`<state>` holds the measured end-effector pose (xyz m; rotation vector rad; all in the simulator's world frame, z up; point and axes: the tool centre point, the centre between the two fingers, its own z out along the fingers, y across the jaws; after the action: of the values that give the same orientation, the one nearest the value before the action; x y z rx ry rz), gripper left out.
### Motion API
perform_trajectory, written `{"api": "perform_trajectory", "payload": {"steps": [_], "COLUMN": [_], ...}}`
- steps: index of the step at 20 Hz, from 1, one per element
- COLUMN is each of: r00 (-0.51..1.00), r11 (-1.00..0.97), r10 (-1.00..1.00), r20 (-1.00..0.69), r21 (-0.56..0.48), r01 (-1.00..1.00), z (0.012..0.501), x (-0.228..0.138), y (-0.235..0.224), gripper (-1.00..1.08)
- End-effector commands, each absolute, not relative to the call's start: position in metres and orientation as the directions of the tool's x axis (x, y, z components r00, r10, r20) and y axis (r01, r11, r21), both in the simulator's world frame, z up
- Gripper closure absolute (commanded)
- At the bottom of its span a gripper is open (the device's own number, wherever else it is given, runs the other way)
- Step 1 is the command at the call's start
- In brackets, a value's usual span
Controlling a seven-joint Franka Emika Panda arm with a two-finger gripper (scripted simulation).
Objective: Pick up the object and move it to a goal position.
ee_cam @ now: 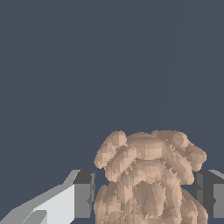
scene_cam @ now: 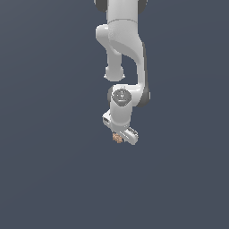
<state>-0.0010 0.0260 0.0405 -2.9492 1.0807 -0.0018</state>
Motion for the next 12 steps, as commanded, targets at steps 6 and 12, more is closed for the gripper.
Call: {"api": "perform_trajectory", "payload": {"steps": [6, 12], "r00": [0.763, 0.763], "r11": [-0.763, -0.763], "r10": [-0.646, -0.646], "r20": [0.001, 0.001], "r21": [-0.001, -0.001], "r01": [-0.646, -0.646], "z": [0.041, 0.047], "x": [0.000, 0.011], "y": [0.025, 0.013], "gripper": [1.08, 1.08]}}
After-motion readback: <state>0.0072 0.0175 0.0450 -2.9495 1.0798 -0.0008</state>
